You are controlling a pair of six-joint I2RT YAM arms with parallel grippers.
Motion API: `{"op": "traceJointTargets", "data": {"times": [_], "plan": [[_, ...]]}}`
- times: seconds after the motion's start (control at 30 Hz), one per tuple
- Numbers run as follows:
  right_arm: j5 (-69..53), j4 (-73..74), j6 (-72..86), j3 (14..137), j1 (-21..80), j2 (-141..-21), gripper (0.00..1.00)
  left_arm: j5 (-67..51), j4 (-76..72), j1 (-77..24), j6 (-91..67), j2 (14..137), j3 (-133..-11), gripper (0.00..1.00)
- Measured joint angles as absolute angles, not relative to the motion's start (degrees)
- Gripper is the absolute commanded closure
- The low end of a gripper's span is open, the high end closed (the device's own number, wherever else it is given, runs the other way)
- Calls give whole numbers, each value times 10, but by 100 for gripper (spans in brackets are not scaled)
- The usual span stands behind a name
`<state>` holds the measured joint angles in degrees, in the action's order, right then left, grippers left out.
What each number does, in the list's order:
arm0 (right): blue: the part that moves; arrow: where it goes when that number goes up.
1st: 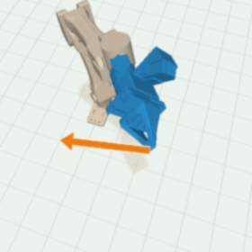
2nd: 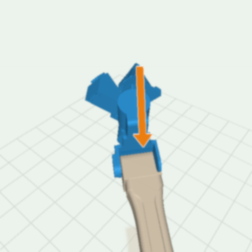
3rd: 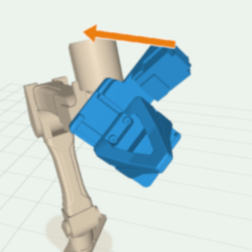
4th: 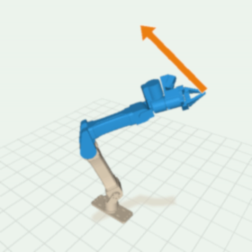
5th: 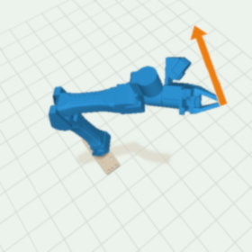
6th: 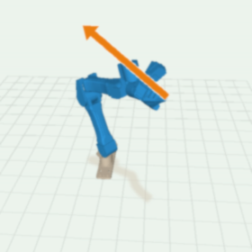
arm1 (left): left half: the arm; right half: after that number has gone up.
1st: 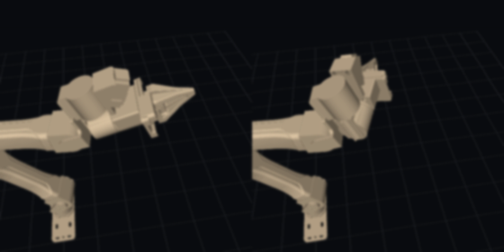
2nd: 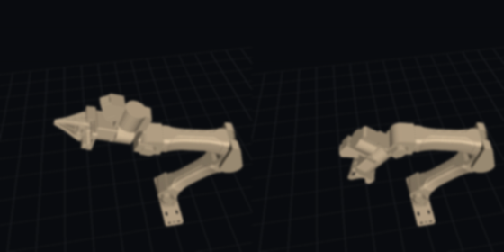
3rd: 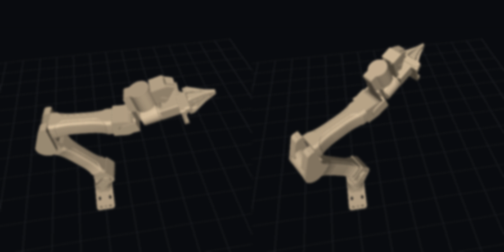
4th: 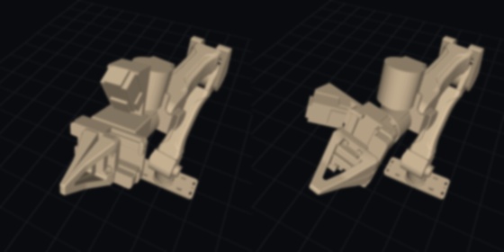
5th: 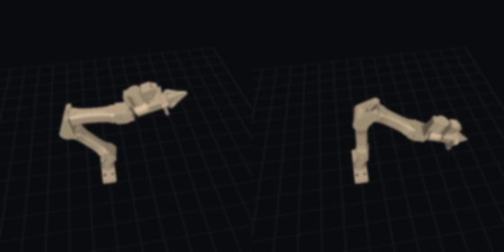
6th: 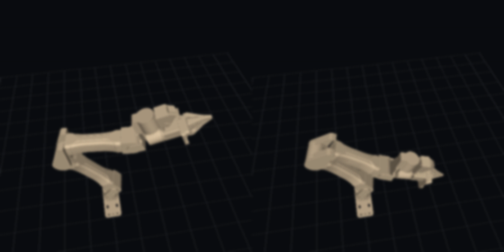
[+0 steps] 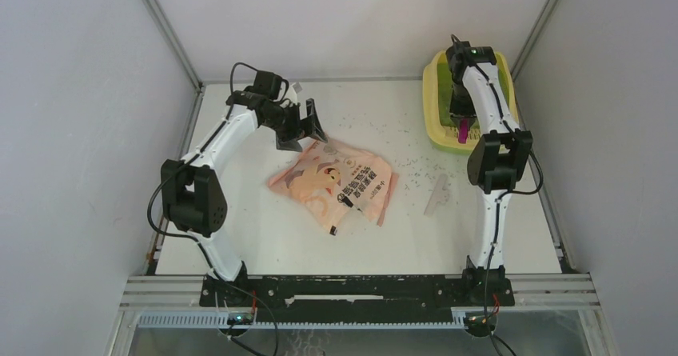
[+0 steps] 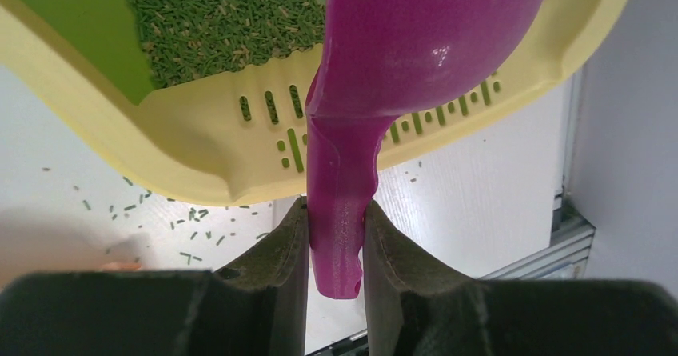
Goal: Fill the litter box with clean litter
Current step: Pour the cat litter into the litter box.
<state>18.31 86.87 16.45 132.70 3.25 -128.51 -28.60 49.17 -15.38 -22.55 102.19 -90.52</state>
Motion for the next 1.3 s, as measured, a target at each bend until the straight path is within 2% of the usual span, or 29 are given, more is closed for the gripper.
{"op": "traceJointTargets", "data": {"times": [0.53,0.9,1.13,1.3], "plan": [[239,872,148,1324,48,-1303,100,-281,493,-154,-231,1022,-905,0],[353,846,148,1256,89,-1307,100,-281,489,-154,-240,1022,-905,0],[335,830,143,1229,85,-1293,100,-281,489,-154,-240,1022,-905,0],[259,788,139,1189,58,-1226,100,-283,486,-154,-240,1022,-905,0]]}}
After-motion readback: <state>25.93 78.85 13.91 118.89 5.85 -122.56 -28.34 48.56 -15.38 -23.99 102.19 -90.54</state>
